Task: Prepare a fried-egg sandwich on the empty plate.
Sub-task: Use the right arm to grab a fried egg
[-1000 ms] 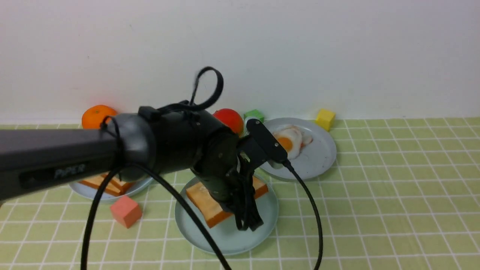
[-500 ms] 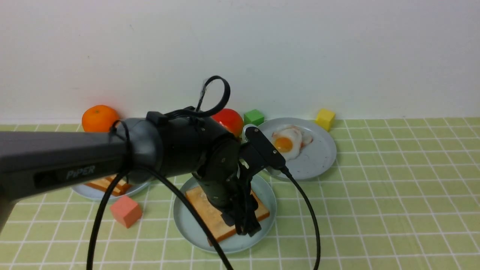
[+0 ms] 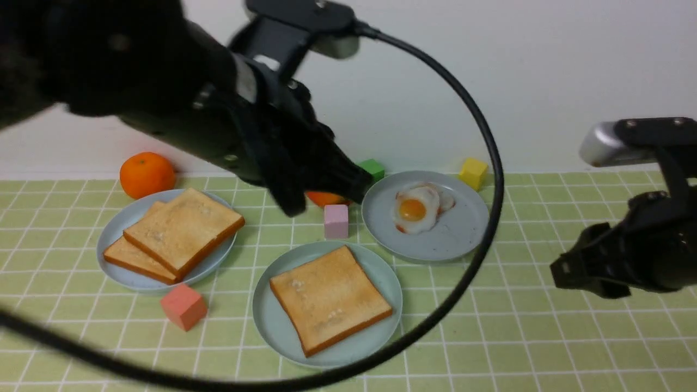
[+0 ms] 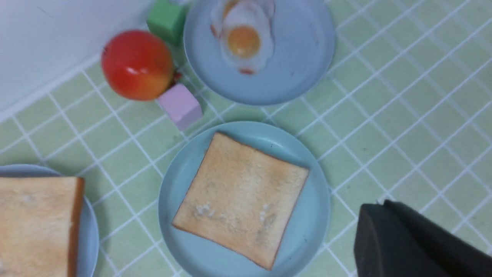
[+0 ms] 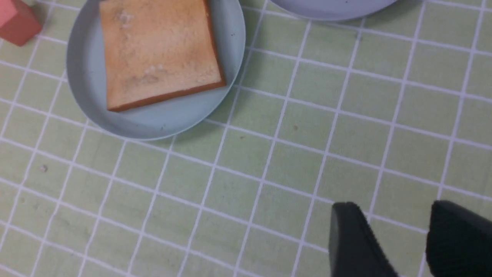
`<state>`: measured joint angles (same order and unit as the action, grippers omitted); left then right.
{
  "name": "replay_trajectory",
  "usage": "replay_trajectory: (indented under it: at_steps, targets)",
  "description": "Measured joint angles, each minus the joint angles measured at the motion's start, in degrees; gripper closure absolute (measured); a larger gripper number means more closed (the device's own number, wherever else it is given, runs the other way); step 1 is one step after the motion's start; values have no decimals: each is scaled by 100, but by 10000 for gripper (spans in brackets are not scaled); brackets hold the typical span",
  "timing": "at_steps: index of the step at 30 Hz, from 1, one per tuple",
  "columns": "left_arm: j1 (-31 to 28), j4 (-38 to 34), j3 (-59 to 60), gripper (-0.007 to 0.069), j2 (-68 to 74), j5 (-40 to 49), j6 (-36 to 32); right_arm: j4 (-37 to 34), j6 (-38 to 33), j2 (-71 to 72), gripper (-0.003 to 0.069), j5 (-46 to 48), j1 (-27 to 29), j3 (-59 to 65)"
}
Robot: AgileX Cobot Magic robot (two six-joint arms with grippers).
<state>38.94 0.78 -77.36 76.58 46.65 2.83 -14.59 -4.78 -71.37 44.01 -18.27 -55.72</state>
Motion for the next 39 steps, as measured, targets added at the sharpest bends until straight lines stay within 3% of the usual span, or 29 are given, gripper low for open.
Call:
replay_trajectory:
  at_steps: [6,11,18,25,33,39]
  targets:
    - [0,-395,1208,638,-1481,-101,58,-536,-160,-1275,358,-138,315,-839]
    - [0,-1006,2629,638,-3015,-720,58,-1886,-910,-2654,358,-113,907,-1841]
    - [0,-1251,3419,638,-3990,-1281,58,-3315,-1341,-4016,330,-303,1071,-2631]
    - [0,-1306,3457,638,-4025,-1532,58,-3532,-1442,-5161,276,-503,1084,-3376]
    - [0,-1362,3457,638,-4025,-1642,58,-3727,-1510,-5519,272,-572,1084,-3947]
    - [0,-1362,3457,638,-4025,-1661,58,-3761,-2040,-5622,272,-979,1020,-4158]
